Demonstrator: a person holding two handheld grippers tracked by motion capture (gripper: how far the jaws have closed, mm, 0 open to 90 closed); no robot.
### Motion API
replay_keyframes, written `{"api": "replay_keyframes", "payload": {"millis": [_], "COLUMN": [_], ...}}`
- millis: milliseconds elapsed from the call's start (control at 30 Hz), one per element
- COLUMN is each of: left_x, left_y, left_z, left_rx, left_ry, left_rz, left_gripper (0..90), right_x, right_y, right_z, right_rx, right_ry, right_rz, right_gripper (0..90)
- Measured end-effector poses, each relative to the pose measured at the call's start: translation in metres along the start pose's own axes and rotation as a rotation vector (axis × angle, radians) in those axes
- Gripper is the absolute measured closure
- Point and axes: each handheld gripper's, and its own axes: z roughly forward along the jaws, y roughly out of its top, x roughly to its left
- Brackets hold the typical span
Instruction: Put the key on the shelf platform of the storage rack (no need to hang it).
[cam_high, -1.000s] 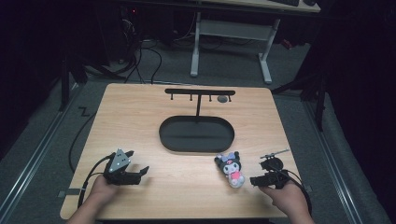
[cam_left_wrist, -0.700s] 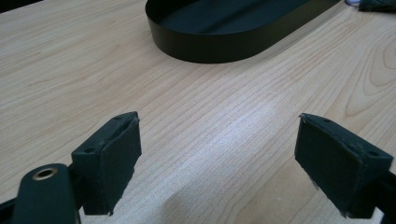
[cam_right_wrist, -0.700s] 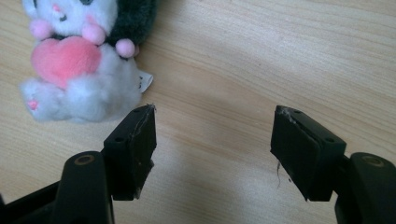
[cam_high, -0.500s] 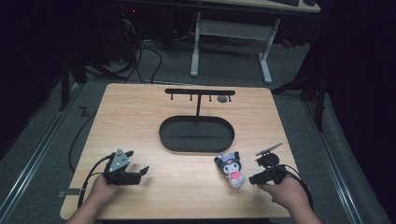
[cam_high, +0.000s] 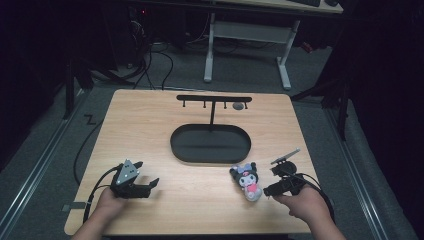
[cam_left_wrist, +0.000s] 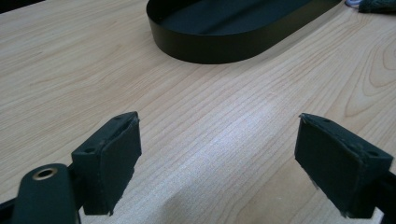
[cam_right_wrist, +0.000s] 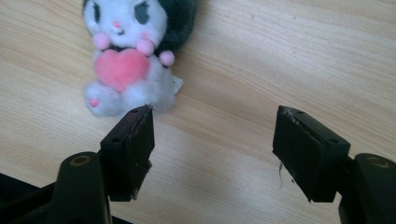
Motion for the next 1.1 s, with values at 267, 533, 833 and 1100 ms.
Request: {"api": "replay_keyframes", "payload": {"millis": [267, 533, 833, 1100], "left_x": [0.000, 0.000, 0.000, 0.000], "left_y": [0.000, 0.000, 0.000, 0.000], "left_z": [0.000, 0.000, 0.000, 0.000], "left_rx": [-0.001, -0.002, -0.002, -0.001], "left_ry": [0.000, -0.001, -0.001, -0.001], "left_rz": [-0.001, -0.001, -0.001, 0.000], "left_gripper": [15.4, 15.4, 15.4, 15.4], "right_x": [0.011, 0.021, 0.033, 0.040], "right_y": [0.005, 0.013, 0.021, 0.025], "right_z": [-0.005, -0.005, -0.001, 0.009], "right_rx": [-0.009, -0.016, -0.008, 0.002], "right_ry": [0.012, 0.014, 0.017, 0.026], "right_rz": [-0.024, -0.046, -0.069, -0.089], "right_gripper": [27.6, 26.3, 26.2, 25.9]}}
